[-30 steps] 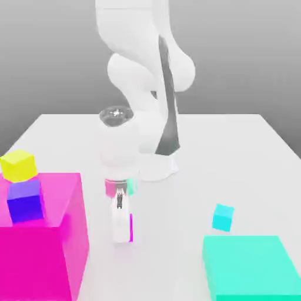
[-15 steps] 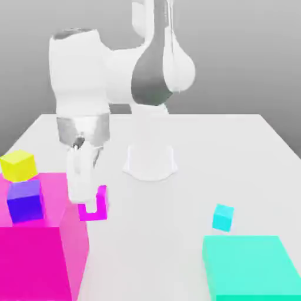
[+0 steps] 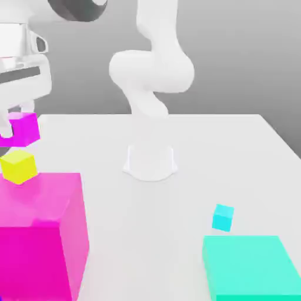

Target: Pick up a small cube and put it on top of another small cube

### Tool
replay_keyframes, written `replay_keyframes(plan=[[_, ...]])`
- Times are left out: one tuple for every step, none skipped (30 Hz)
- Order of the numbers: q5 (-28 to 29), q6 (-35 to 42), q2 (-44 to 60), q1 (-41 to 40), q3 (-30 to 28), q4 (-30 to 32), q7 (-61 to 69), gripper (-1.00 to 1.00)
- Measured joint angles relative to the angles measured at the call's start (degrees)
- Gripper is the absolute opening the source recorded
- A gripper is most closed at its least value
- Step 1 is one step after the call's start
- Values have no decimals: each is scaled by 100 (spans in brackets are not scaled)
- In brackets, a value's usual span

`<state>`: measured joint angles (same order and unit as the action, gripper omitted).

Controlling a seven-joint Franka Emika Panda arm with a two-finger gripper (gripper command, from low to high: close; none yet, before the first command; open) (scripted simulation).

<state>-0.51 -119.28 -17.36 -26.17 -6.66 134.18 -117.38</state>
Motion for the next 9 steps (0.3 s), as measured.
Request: replay_keyframes(plan=[[133, 69, 8, -84, -6, 35, -126, -100], [198, -20, 63, -124, -16, 125, -186, -100], [228, -188, 142, -146, -24, 243, -213, -100], [240, -397, 234, -156, -32, 375, -223, -100], [243, -625, 332, -156, -44, 514, -227, -100], [244, -742, 381, -159, -47, 584, -226, 100], [244, -742, 381, -159, -47, 584, -226, 100], [244, -742, 381, -159, -47, 584, -226, 100], [244, -742, 381, -159, -47, 584, -226, 100]])
